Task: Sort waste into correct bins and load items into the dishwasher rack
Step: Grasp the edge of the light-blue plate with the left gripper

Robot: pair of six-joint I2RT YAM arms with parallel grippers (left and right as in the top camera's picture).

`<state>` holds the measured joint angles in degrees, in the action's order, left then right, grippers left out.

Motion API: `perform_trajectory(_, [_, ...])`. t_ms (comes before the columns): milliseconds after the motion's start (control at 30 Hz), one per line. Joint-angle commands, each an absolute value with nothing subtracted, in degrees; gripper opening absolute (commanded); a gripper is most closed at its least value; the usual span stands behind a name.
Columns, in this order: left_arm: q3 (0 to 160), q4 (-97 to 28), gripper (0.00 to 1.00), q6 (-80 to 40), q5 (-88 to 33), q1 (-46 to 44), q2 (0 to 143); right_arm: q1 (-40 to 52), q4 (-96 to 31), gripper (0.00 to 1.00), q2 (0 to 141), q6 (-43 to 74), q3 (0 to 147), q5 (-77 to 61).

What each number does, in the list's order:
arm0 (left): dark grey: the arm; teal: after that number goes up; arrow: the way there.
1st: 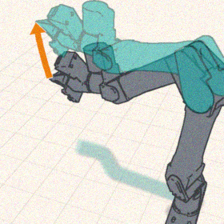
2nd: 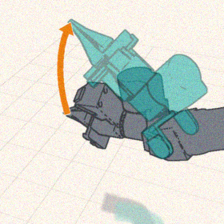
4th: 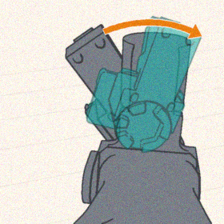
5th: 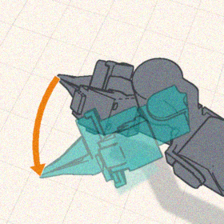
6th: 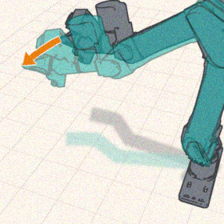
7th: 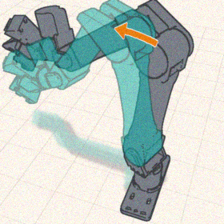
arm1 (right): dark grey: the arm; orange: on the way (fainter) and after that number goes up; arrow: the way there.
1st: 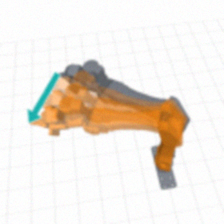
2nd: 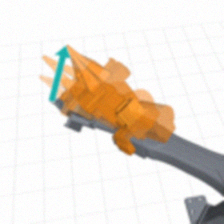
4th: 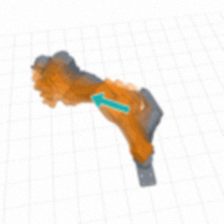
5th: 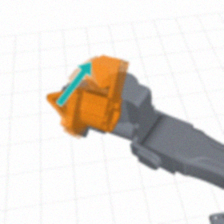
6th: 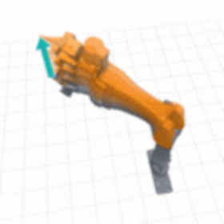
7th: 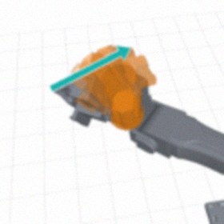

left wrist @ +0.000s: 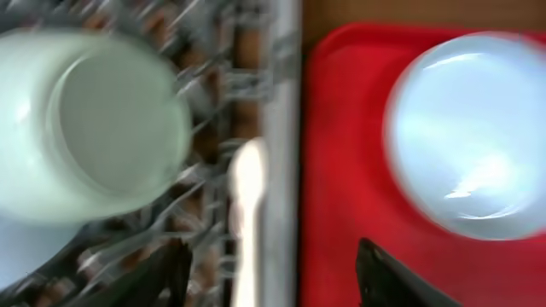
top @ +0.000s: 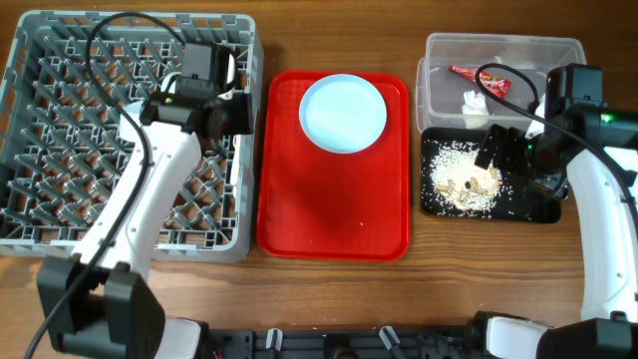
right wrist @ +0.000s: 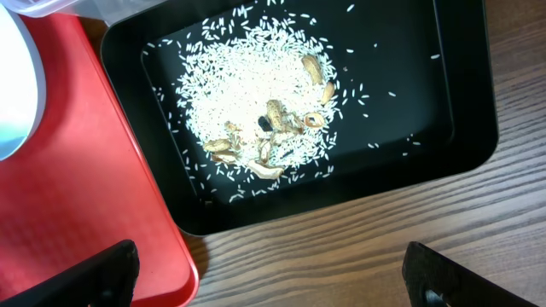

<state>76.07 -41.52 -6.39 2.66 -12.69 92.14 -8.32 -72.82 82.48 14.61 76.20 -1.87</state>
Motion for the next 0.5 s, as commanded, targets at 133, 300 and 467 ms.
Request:
perform_trajectory(133, [76.1,-30.8,0.64,-6.1,-8.9,-21.4,93.2,-8.4,-72.7,1.00,81.8,13.5,76.1,-2.2])
perform_trajectory(300, [76.1,-24.0,0.64,-4.2,-8.9,-27.9,99.8,-8.4,-72.7,1.00,81.8,13.5,76.1,-2.2])
perform_trajectory(467, [76.1,-18.9,0.63,1.5,-8.9,-33.6,107.7,-8.4,-72.7,1.00,81.8,13.5,76.1,-2.2])
